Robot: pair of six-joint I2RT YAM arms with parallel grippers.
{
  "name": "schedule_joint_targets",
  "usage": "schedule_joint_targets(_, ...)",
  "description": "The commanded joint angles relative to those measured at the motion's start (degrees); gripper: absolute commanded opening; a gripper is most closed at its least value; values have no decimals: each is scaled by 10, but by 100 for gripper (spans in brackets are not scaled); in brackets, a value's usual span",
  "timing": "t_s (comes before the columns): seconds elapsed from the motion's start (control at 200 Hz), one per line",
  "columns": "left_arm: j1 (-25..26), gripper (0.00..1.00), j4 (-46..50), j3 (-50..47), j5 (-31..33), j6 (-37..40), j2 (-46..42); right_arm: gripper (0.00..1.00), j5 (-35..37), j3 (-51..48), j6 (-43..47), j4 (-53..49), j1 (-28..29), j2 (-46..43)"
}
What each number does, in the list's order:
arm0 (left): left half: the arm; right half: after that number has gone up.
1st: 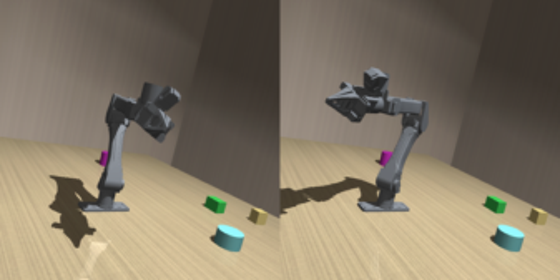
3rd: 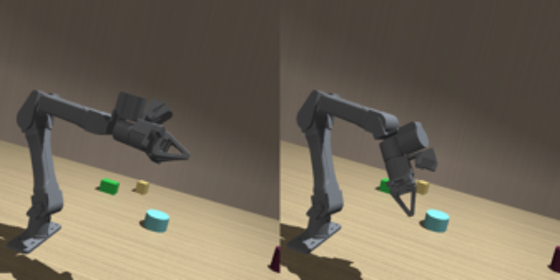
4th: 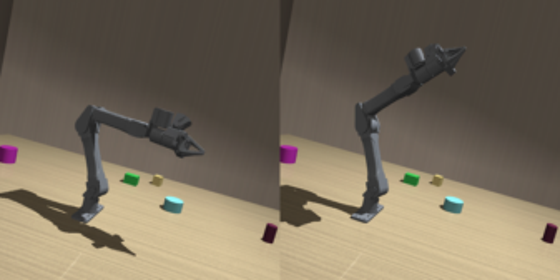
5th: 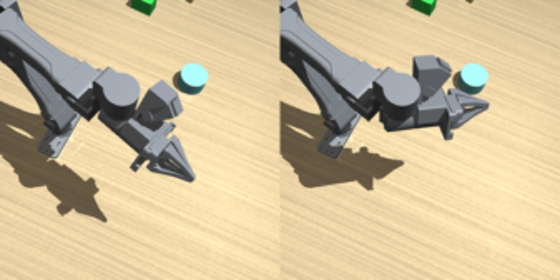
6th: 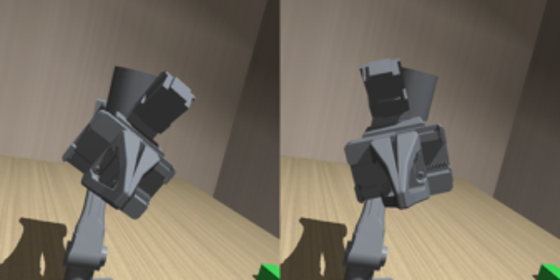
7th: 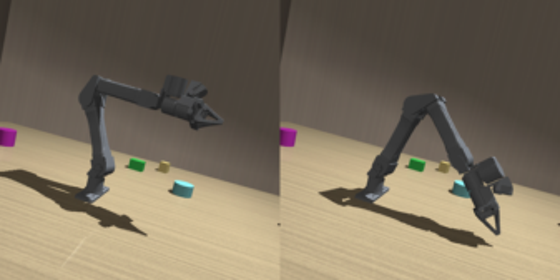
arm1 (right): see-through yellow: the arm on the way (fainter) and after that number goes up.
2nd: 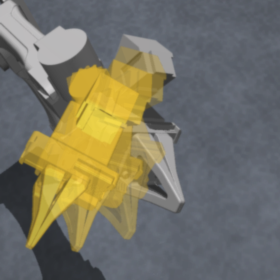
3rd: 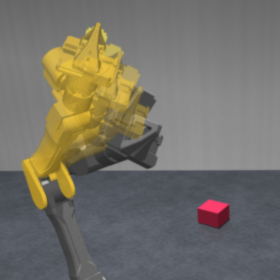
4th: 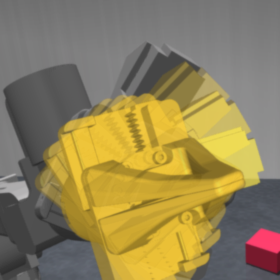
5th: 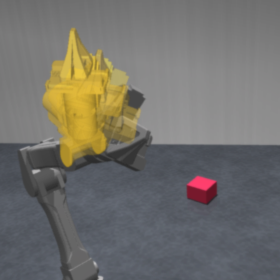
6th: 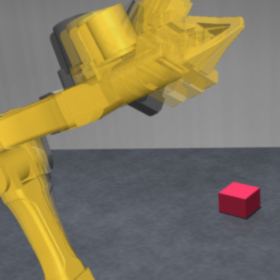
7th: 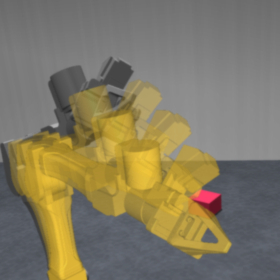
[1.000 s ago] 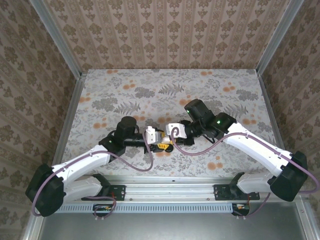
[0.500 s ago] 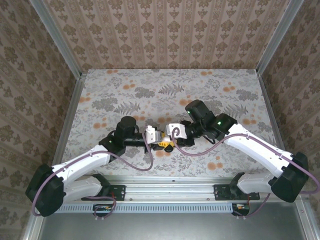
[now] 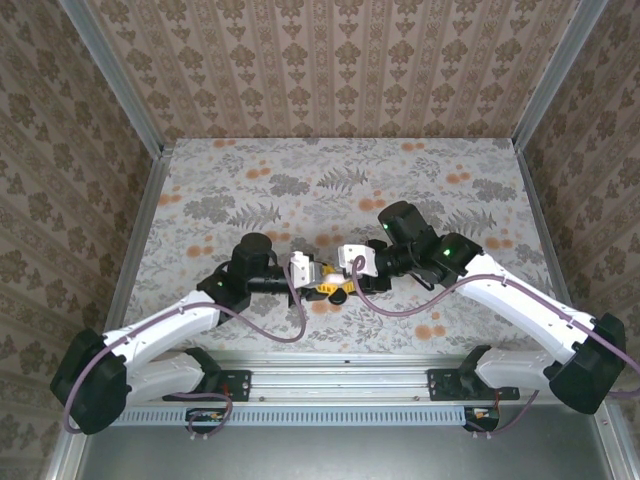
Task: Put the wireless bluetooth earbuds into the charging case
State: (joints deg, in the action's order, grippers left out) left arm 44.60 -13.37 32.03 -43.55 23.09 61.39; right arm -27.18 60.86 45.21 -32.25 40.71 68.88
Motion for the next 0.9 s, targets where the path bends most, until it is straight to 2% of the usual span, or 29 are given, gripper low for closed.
schedule_joint_targets(0.0,3,20,-19,-7,-17,-12,-13,49,6,0,-7,4,-3,-6)
schedule_joint_targets(0.34,3,20,-26,-7,-18,-11,-12,50,1,7,-14,13,-4,15)
schedule_joint_targets(0.59,2,20,-29,-7,-22,-13,-8,49,27,12,-23,32,-5,17)
schedule_joint_targets(0.895,1,19,-32,-9,-18,-12,-6,49,26,23,-34,57,-29,9)
